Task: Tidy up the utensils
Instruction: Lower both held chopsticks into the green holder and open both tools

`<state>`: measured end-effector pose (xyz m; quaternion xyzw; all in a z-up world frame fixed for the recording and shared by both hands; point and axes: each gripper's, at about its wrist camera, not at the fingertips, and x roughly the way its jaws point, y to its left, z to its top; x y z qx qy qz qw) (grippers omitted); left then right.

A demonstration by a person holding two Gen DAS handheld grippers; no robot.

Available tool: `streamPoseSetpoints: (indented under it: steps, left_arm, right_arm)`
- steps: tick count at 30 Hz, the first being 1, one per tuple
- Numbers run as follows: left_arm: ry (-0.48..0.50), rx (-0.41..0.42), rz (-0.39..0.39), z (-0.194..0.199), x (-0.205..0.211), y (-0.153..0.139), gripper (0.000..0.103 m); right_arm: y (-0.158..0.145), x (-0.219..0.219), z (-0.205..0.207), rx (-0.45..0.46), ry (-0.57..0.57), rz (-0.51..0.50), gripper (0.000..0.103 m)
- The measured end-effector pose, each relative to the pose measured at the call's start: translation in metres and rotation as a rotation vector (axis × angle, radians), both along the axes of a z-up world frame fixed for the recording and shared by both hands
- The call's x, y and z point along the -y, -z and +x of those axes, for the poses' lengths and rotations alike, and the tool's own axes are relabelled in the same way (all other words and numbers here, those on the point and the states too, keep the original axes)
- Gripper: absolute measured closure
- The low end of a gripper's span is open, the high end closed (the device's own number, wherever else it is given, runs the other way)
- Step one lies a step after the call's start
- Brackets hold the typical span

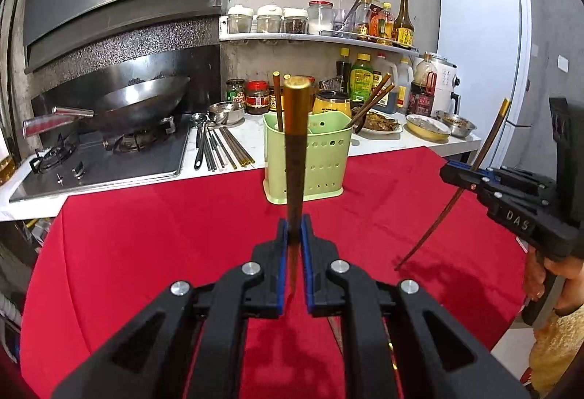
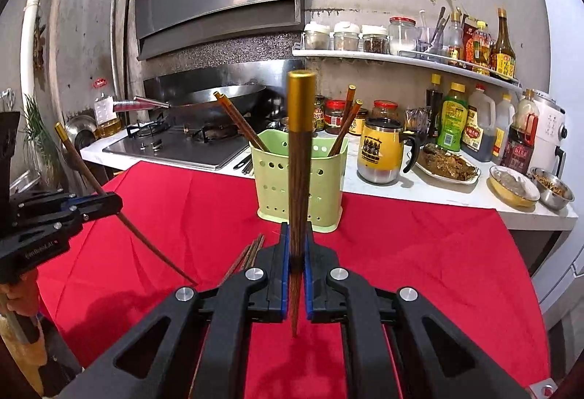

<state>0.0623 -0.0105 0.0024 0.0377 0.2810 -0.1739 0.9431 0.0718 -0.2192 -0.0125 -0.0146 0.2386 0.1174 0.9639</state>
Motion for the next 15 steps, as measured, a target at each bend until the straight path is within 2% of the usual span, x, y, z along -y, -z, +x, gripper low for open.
streamPoseSetpoints:
  steps: [6, 15]
  left_arm:
    - [0.013, 0.058, -0.004, 0.008, 0.01, -0.028, 0.096]
    - [0.058, 0.252, -0.036, 0.048, 0.045, -0.105, 0.096]
  right_arm:
    - [-0.018, 0.004, 0.014, 0.056, 0.004, 0.013, 0.096]
    - [-0.085, -0.003, 0.064, 0.241, 0.017, 0.018, 0.096]
